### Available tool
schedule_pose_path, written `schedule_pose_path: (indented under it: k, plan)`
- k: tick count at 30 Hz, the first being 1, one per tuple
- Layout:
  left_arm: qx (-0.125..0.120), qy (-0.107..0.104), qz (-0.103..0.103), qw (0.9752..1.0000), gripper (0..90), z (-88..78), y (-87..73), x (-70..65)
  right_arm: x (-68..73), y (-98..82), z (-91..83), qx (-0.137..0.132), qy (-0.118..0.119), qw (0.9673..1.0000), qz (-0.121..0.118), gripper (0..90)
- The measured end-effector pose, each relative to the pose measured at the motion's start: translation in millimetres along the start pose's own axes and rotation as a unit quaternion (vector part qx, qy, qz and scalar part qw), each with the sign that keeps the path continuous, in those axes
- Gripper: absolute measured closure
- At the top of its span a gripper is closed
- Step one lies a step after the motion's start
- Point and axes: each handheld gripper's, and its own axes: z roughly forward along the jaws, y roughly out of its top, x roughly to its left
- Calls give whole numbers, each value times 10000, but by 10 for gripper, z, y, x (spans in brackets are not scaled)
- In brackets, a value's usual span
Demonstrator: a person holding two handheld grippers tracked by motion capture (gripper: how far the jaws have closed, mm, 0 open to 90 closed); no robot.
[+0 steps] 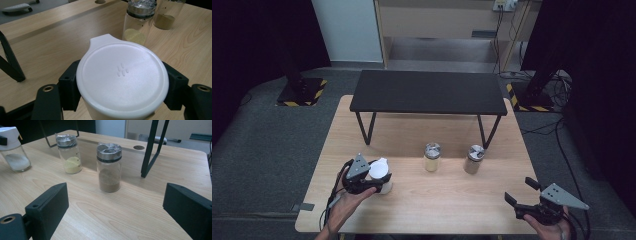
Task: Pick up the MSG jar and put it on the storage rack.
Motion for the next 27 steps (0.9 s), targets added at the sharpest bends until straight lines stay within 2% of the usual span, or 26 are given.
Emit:
schedule_pose_path:
  k: [7,14,22,27]
  plan:
    - [-114,-49,98,9999,299,-107,74,62,2,1,1,0,-4,10000,-6,70]
    - [-63,-82,305,9995,299,-220,274,140,6,2,2,3,-7,10000,-8,70]
    - [-8,-277,446,9986,299,-315,513,255,6,2,3,2,-8,10000,-9,71]
    - [-51,-505,393,9979,299,-361,676,357,5,2,4,3,-8,10000,-9,71]
